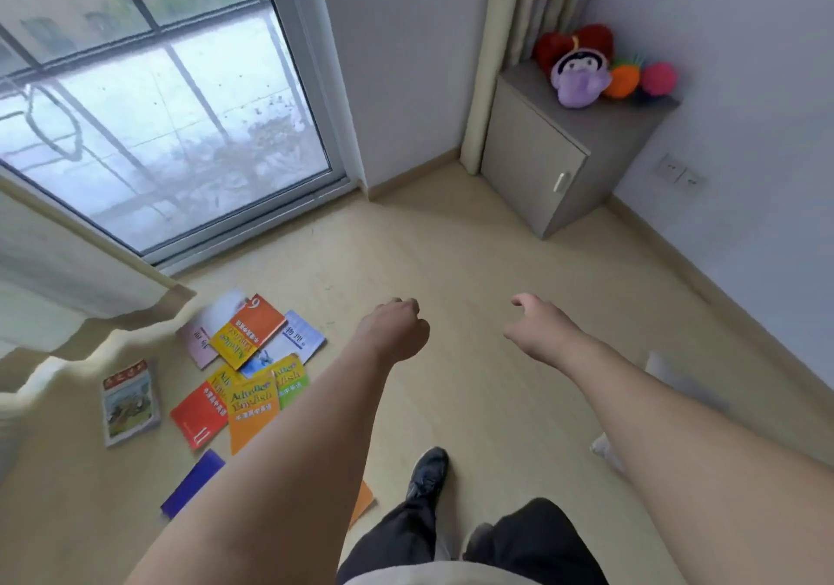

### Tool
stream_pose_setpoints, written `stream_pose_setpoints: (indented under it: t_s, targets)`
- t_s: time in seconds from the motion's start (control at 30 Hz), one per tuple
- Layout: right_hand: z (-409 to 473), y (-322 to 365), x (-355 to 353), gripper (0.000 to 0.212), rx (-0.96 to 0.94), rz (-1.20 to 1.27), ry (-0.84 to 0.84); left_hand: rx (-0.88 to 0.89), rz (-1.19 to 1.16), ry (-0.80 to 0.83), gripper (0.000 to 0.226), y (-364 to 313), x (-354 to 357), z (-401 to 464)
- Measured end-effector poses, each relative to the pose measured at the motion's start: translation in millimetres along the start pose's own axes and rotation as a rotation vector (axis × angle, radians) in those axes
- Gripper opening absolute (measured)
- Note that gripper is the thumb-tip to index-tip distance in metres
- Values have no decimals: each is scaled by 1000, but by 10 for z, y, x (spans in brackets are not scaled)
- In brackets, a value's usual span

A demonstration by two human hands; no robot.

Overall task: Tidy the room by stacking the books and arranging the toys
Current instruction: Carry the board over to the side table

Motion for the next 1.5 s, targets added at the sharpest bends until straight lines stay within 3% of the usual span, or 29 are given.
stream_pose_setpoints:
  t_s: [0.33,0.77,1.17,1.5]
  targets:
    - [260,423,19,62,-380,-241,222,-468,-250,-188,45,242,122,-604]
    - [-1124,-396,1007,62,-820,-606,522,-1038,-661,-330,47,-296,1981,-3048]
    - [-2583,-1698,1756,60,-1016,-850,671,-1270,-853,-302,43,-1062,3736,-4824]
    - [-2710,-2044,1714,59,-1032,-837,712,-1344,-877,-343,46,-1509,3968,-5013]
Point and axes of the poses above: each hand's wrist, its own z-axis towards the middle knuckle, its own x-axis out of the palm, y = z × x, the point moved 3 cm from there along z, towards the middle knuckle, and after that the axes turned 2 degrees about -y, right-handed, at the moved point
